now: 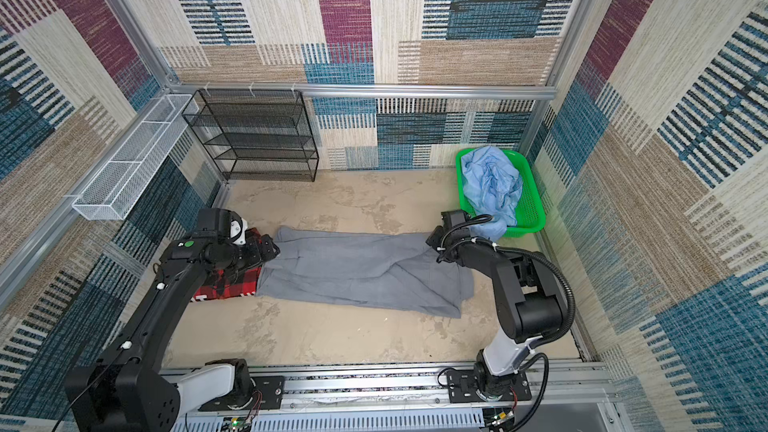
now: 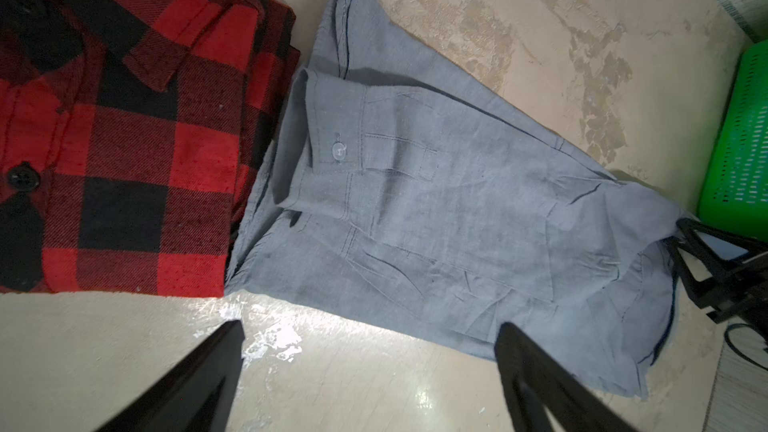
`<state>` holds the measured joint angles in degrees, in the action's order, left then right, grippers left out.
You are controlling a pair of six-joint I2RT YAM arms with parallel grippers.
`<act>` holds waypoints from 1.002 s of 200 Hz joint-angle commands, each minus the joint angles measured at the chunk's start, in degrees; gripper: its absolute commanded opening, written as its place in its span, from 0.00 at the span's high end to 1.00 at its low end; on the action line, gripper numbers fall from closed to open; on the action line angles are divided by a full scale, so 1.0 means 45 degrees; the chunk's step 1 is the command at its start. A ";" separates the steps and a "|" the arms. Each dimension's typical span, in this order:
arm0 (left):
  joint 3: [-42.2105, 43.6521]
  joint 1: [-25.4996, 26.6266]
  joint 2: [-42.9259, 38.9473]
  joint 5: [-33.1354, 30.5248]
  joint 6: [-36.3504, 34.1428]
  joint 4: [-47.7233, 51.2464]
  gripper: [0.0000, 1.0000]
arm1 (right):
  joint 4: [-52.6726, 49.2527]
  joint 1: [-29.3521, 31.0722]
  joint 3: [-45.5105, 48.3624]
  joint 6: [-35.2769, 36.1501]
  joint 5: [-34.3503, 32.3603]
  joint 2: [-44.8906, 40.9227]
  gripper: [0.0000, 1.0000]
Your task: Fold and stack the long sleeve shirts
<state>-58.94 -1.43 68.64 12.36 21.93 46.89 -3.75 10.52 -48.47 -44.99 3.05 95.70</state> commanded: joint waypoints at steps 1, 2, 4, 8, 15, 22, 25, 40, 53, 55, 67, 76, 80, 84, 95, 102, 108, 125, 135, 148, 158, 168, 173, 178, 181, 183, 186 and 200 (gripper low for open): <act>0.0041 -0.0014 -0.0014 0.0086 -0.0186 -0.0015 0.03 | 0.0863 0.0013 -0.0125 -0.0247 0.0067 0.0151 0.50; 0.0045 -0.0014 -0.0017 0.0086 -0.0176 -0.0023 0.03 | 0.0877 0.0019 -0.0127 -0.0242 0.0046 0.0155 0.50; 0.0049 -0.0014 -0.0033 0.0085 -0.0174 -0.0028 0.03 | 0.0893 0.0013 -0.0142 -0.0203 0.0016 0.0173 0.51; 0.0045 -0.0011 -0.0024 0.0068 -0.0175 -0.0030 0.03 | 0.0910 0.0021 -0.0164 -0.0171 -0.0060 0.0226 0.53; 0.0031 -0.0004 0.0000 0.0076 -0.0182 -0.0030 0.03 | 0.0912 0.0008 -0.0224 -0.0107 -0.0133 0.0342 0.57; 0.0031 -0.0008 0.0000 0.0085 -0.0196 -0.0024 0.03 | 0.0896 0.0020 -0.0276 -0.0018 -0.0174 0.0440 0.64; 0.0021 -0.0013 0.0012 0.0085 -0.0188 -0.0027 0.03 | 0.0875 0.0007 -0.0283 0.0009 -0.0161 0.0465 0.67; 0.0011 -0.0014 0.0039 0.0105 -0.0190 -0.0029 0.03 | 0.1115 0.0003 -0.0019 0.0037 -0.0150 0.0383 0.82; 0.0011 -0.0013 0.0058 0.0096 -0.0187 -0.0032 0.03 | 0.1468 0.0017 0.0446 -0.0074 -0.0252 0.0017 0.94; 0.0002 -0.0009 0.0044 0.0088 -0.0187 -0.0026 0.03 | 0.1529 0.0013 0.0528 -0.0088 -0.0264 -0.0057 0.95; 0.0011 -0.0014 0.0040 0.0091 -0.0187 -0.0023 0.03 | 0.1886 0.0022 0.1063 -0.0192 -0.0306 -0.0556 1.00; 0.0021 -0.0014 0.0039 0.0105 -0.0187 -0.0027 0.03 | 0.2225 0.0024 0.1561 -0.0259 -0.0304 -0.0959 1.00; 0.0012 -0.0014 0.0029 0.0105 -0.0194 -0.0030 0.03 | 0.2299 0.0025 0.1756 -0.0329 -0.0315 -0.1129 1.00; 0.0011 -0.0013 0.0037 0.0106 -0.0193 -0.0028 0.03 | 0.2348 0.0025 0.1922 -0.0381 -0.0355 -0.1311 1.00; 0.0026 -0.0010 0.0019 0.0105 -0.0187 -0.0021 0.03 | 0.2706 0.0018 0.2515 -0.0496 -0.0377 -0.1797 1.00; 0.0011 -0.0014 0.0017 0.0123 -0.0187 -0.0027 0.03 | 0.2835 0.0025 0.2834 -0.0586 -0.0434 -0.2014 1.00; 0.0001 -0.0010 0.0021 0.0124 -0.0187 -0.0016 0.03 | 0.2831 0.0025 0.3010 -0.0675 -0.0534 -0.2129 1.00; 0.0011 -0.0014 0.0029 0.0110 -0.0168 -0.0030 0.03 | 0.2962 0.0024 0.3375 -0.0724 -0.0517 -0.2023 1.00; 0.0026 -0.0013 0.0039 0.0124 -0.0179 -0.0031 0.03 | 0.3029 0.0024 0.3533 -0.0744 -0.0527 -0.1851 1.00; 0.0048 -0.0014 0.0013 0.0128 -0.0190 -0.0025 0.03 | 0.3325 0.0014 0.3856 -0.0801 -0.0433 -0.1674 1.00; 0.0039 -0.0004 0.0010 0.0124 -0.0188 -0.0028 0.03 | 0.3342 0.0025 0.3987 -0.0822 -0.0472 -0.1487 1.00; 0.0048 -0.0014 0.0001 0.0117 -0.0201 -0.0031 0.03 | 0.3141 0.0015 0.3969 -0.0788 -0.0481 -0.1326 1.00; 0.0067 -0.0014 0.0003 0.0114 -0.0189 -0.0029 0.03 | 0.2882 0.0024 0.3895 -0.0784 -0.0515 -0.1297 1.00; 0.0070 -0.0014 0.0019 0.0124 -0.0187 -0.0025 0.03 | 0.2765 0.0025 0.3867 -0.0740 -0.0542 -0.1426 1.00; 0.0060 -0.0014 0.0029 0.0124 -0.0189 -0.0020 0.03 | 0.2752 0.0025 0.3899 -0.0714 -0.0478 -0.1570 1.00; 0.0053 -0.0014 0.0047 0.0124 -0.0173 -0.0028 0.03 | 0.2787 0.0025 0.3940 -0.0692 -0.0422 -0.1679 0.99; 0.0041 -0.0014 0.0072 0.0139 -0.0168 -0.0030 0.03 | 0.2803 0.0025 0.3977 -0.0684 -0.0323 -0.1885 0.98; 0.0015 -0.0013 0.0185 0.0197 -0.0167 -0.0030 0.03 | 0.2799 0.0054 0.4055 -0.0635 0.0150 -0.3070 0.88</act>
<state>-58.81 -1.43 68.84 12.36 21.91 46.87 10.33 10.55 -30.70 -48.12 1.96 87.18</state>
